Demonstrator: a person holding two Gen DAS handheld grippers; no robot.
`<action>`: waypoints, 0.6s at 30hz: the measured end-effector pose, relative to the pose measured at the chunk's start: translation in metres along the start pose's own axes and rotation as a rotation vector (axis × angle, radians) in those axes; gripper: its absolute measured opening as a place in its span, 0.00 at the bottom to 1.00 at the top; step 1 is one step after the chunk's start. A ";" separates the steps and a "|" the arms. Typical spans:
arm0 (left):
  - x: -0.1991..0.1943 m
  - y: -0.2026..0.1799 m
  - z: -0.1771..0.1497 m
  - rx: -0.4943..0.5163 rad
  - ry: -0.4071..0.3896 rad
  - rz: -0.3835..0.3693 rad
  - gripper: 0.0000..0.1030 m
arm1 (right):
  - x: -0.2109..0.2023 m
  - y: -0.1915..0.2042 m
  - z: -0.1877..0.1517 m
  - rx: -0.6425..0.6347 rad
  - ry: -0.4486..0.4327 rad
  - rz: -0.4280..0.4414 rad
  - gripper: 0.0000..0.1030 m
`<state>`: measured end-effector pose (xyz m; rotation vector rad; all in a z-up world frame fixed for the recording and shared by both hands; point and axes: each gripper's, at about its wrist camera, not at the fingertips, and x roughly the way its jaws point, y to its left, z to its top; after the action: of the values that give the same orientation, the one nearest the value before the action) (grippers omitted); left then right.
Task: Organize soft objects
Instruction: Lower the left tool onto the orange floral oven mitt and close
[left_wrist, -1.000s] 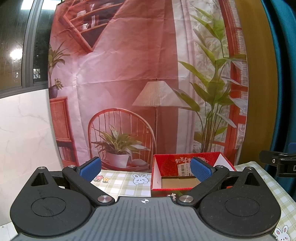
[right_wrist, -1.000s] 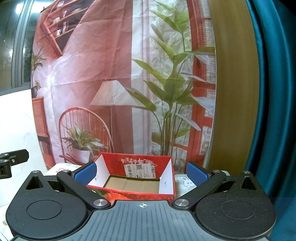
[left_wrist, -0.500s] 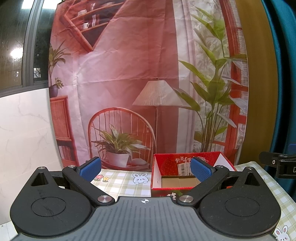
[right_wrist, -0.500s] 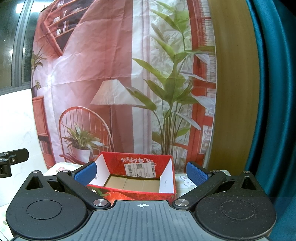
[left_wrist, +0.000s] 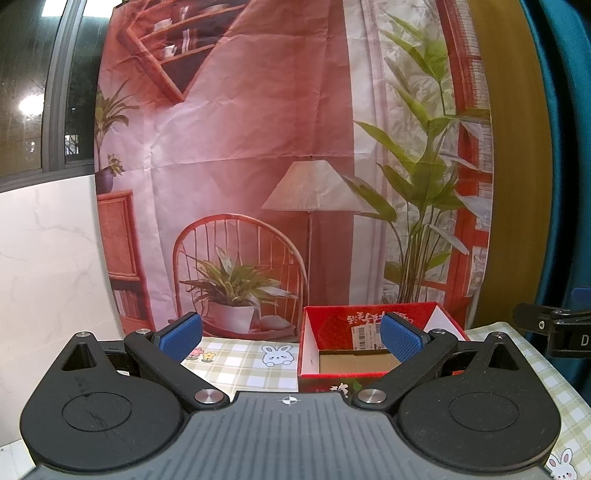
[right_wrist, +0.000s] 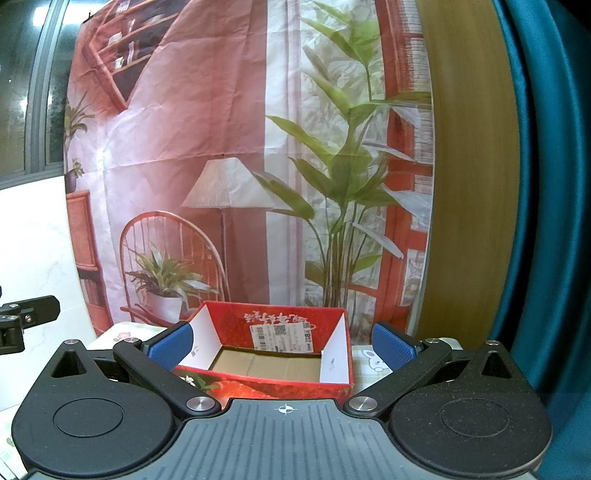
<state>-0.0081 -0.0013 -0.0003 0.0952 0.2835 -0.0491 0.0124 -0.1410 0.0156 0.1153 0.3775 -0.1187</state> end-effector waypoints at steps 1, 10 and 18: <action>0.000 0.000 0.000 0.001 0.001 -0.001 1.00 | 0.000 -0.001 0.000 0.000 0.000 0.000 1.00; 0.014 0.003 -0.010 -0.021 0.047 -0.038 1.00 | 0.004 0.007 -0.007 -0.015 -0.012 -0.004 1.00; 0.045 0.006 -0.039 -0.022 0.129 -0.032 1.00 | 0.029 0.001 -0.038 0.032 0.040 0.023 1.00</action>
<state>0.0243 0.0069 -0.0497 0.0723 0.4147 -0.0723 0.0256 -0.1373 -0.0299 0.1540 0.4137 -0.0995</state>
